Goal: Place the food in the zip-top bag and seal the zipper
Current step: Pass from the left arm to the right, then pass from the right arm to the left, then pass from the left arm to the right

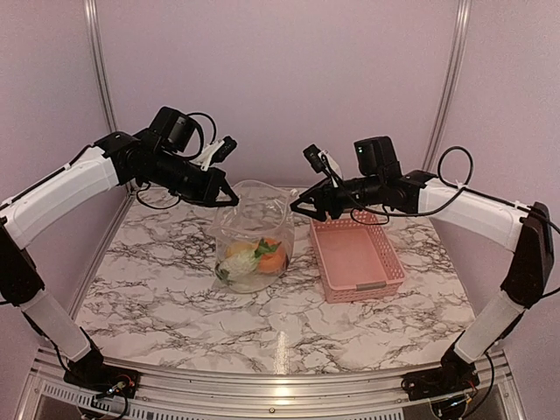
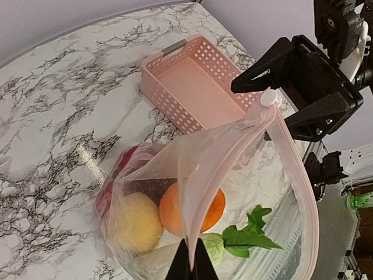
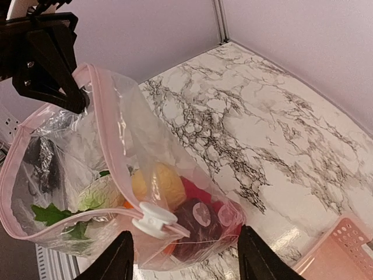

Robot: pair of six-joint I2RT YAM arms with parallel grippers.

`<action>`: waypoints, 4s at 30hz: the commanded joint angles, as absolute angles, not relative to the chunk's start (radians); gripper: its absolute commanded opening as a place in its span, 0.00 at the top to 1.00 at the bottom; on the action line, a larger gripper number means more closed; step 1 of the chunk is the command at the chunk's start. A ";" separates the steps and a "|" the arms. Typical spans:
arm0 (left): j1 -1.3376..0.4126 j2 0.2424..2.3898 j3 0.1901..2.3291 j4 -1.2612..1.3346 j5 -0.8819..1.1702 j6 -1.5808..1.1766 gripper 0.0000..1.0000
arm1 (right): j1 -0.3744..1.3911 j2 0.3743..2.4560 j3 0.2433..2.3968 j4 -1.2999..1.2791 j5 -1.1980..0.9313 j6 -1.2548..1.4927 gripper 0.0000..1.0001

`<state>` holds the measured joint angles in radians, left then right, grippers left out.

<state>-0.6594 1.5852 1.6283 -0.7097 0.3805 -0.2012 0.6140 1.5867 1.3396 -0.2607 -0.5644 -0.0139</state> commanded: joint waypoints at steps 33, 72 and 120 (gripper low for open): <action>-1.021 1.560 1.742 -0.864 -0.060 -0.262 0.57 | 0.621 1.670 1.416 -0.161 -0.685 0.005 1.00; -0.950 1.821 1.987 -0.915 -0.059 -0.199 1.00 | 0.620 1.588 1.368 -0.200 -0.701 0.059 1.00; -0.860 1.571 1.754 -0.874 0.198 -0.022 1.00 | 0.732 1.638 1.532 -0.340 -0.777 -0.129 0.70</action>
<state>-0.8673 1.5925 1.7622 -0.8658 0.2161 -0.0288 0.7223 1.6272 1.4776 -0.3515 -0.7673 -0.1299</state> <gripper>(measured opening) 0.014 0.311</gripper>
